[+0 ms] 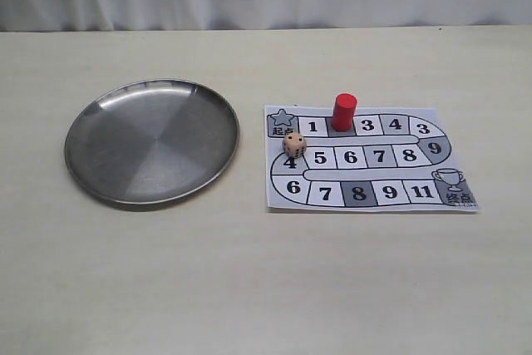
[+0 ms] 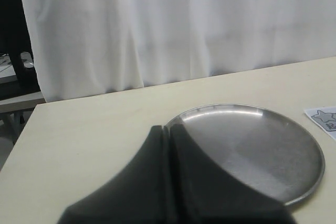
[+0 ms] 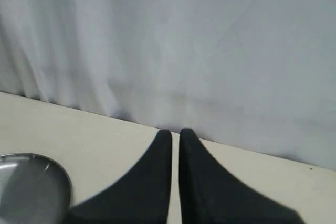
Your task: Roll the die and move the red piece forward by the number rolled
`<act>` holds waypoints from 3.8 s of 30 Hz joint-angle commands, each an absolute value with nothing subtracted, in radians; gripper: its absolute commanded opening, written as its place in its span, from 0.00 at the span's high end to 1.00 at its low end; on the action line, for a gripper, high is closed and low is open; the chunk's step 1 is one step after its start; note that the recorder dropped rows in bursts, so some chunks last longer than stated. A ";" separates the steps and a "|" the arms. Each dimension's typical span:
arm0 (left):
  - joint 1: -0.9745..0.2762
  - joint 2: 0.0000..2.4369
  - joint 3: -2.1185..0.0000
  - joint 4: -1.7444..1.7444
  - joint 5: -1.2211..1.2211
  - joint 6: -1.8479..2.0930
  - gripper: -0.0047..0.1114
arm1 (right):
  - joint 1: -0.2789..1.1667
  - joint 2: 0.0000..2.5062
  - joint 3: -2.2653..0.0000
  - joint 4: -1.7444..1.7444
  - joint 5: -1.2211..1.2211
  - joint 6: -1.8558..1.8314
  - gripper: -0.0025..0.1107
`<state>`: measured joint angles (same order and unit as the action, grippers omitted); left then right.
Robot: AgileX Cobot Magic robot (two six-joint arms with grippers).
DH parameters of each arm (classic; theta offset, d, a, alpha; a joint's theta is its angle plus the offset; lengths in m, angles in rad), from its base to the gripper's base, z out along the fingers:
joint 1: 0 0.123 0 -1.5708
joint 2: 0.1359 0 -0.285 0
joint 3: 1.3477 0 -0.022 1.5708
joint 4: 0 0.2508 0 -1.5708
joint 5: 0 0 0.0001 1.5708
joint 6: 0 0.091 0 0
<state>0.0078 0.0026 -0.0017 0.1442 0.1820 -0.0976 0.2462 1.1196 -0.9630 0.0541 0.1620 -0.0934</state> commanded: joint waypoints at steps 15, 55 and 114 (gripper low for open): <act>-0.001 0.000 0.000 0.144 0.173 -0.099 0.96 | 0.246 0.269 -0.167 0.228 0.081 -0.089 0.94; -0.001 0.000 0.000 0.144 0.173 -0.099 0.96 | -0.023 0.000 0.000 0.095 0.174 -0.091 0.94; -0.001 0.000 0.000 0.144 0.173 -0.099 0.96 | -0.023 0.000 0.000 0.051 0.186 -0.044 0.94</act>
<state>0.0078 0.0026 -0.0017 0.1442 0.1820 -0.0976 -0.0175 0.0063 -0.0031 0.0584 0.1813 -0.0447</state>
